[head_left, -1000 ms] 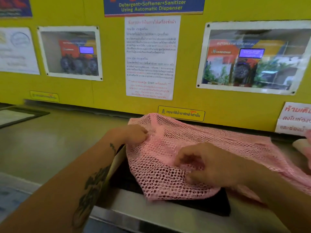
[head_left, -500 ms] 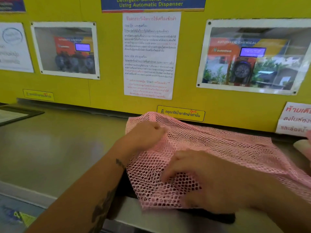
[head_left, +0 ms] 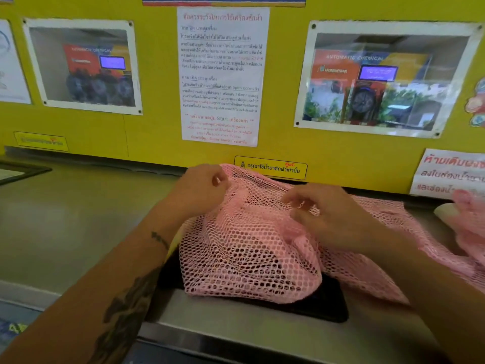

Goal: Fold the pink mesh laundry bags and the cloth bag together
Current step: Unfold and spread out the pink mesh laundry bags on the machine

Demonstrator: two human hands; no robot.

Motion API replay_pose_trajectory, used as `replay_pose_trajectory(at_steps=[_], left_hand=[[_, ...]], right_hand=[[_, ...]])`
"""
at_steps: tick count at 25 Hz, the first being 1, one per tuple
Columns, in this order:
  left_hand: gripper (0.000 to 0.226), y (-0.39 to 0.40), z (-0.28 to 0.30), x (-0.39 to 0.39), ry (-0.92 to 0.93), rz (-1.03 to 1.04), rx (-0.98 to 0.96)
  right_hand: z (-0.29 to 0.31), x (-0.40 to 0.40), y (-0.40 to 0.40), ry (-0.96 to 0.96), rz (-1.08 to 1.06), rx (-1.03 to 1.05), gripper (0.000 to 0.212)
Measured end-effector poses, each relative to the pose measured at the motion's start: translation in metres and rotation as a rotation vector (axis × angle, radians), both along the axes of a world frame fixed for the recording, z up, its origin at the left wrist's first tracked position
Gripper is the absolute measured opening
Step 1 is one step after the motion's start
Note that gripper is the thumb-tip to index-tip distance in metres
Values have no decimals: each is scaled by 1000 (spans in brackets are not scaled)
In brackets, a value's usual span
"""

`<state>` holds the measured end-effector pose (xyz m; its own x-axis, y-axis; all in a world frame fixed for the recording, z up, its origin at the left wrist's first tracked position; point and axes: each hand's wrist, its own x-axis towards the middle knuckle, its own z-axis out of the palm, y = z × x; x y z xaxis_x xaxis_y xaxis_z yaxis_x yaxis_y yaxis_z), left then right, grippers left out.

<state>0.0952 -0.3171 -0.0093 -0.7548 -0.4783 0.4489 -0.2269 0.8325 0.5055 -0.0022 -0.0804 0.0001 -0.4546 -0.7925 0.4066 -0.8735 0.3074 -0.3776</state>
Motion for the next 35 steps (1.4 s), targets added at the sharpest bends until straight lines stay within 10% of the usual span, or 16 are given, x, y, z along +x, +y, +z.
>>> replay_pose_trajectory(at_steps=[8,14,19,24,31,35], left_hand=[[79,65,0,69,-743,-294,-84],[7,13,-2,92,-413,-254,-14],[32,-10,44,129,-372,-67,-99],[39,26,51,103,49,-136,48],[72,31,-12,37,-885,-159,-194],[50,39,42,29,-884,-111,-324]], right_hand=[[15,4,22,-256,110,449,26],[8,22,15,-5,146,280,8],[33,35,39,-435,328,119,25],[3,14,50,-106,-30,680,69],[4,-15,87,-198,-106,669,69],[14,-56,111,-52,-335,406,38]])
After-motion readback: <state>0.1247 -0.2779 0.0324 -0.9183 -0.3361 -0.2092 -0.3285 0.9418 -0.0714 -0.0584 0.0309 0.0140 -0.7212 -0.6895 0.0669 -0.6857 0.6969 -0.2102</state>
